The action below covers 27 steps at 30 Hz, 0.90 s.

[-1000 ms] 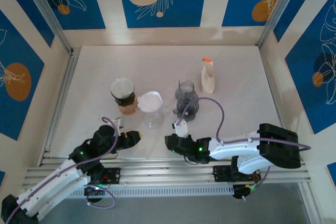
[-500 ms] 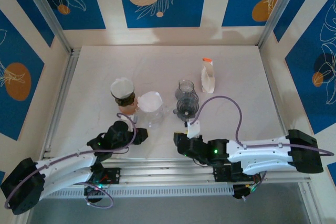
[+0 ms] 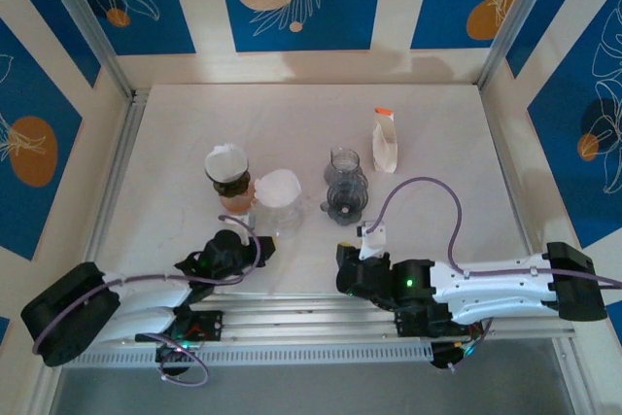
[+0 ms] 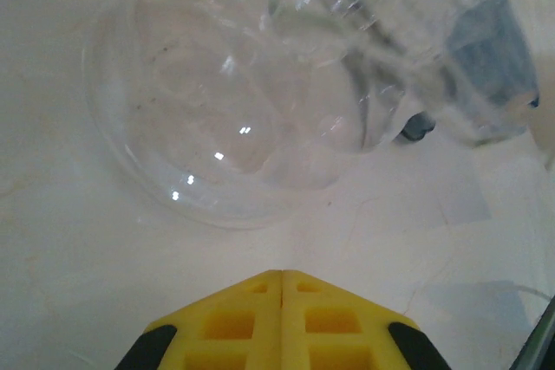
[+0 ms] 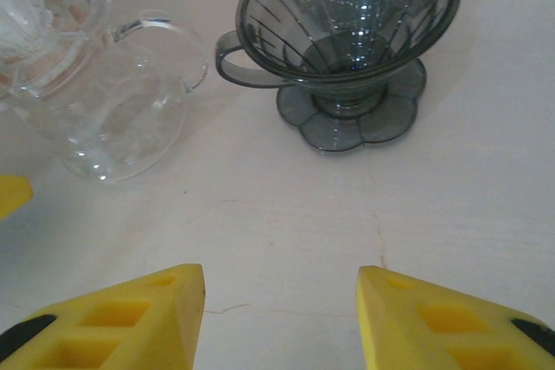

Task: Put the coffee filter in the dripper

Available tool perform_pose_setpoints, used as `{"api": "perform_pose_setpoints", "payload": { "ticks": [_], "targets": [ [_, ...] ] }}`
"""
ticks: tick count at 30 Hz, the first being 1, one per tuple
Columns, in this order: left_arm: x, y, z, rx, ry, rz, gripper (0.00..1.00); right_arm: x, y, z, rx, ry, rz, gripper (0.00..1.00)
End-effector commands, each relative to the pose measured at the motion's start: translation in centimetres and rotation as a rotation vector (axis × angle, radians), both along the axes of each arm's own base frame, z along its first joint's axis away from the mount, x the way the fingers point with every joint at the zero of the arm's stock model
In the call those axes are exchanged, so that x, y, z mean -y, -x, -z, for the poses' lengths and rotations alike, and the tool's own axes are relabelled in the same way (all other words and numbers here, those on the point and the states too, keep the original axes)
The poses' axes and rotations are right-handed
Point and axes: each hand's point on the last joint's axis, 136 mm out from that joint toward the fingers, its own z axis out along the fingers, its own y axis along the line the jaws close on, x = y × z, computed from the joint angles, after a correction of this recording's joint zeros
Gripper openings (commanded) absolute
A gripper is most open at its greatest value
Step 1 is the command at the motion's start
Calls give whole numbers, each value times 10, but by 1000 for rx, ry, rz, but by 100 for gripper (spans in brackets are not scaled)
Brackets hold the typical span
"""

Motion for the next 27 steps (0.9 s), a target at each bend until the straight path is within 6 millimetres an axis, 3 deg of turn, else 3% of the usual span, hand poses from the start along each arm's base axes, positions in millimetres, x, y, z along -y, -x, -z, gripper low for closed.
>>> {"api": "perform_pose_setpoints", "payload": {
  "ticks": [1, 5, 10, 27],
  "targets": [
    [7, -2, -15, 69, 46, 17, 0, 9, -5, -15, 48, -21, 65, 50],
    [0, 0, -18, 77, 17, 6, 0, -6, -3, -10, 39, -32, 3, 51],
    [-4, -2, -19, 103, 0, -11, 0, -5, -4, -7, 28, -34, 17, 51],
    [26, -19, 2, 120, 98, -4, 0, 3, -3, -11, 28, -18, 54, 51]
  ]
}}
